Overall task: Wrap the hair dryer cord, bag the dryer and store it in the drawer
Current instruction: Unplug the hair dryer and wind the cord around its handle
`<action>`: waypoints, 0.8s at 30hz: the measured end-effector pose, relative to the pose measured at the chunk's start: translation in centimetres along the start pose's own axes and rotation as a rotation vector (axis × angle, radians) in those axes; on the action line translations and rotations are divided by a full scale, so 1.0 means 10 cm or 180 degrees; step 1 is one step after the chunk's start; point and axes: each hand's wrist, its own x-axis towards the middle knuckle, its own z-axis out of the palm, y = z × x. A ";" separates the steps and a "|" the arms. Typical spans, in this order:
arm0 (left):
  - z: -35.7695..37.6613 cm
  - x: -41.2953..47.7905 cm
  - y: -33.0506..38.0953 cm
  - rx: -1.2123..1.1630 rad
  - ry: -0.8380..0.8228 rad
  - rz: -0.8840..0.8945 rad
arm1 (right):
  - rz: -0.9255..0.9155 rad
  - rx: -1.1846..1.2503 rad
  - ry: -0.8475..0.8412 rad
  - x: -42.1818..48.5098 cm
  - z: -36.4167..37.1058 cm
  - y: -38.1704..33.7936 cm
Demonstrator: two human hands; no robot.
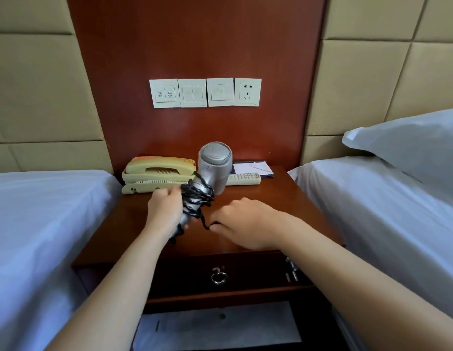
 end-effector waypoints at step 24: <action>0.18 -0.39 0.10 0.0781 -0.2287 0.1363 | 0.0457 0.2089 0.0123 0.00 -0.22 0.80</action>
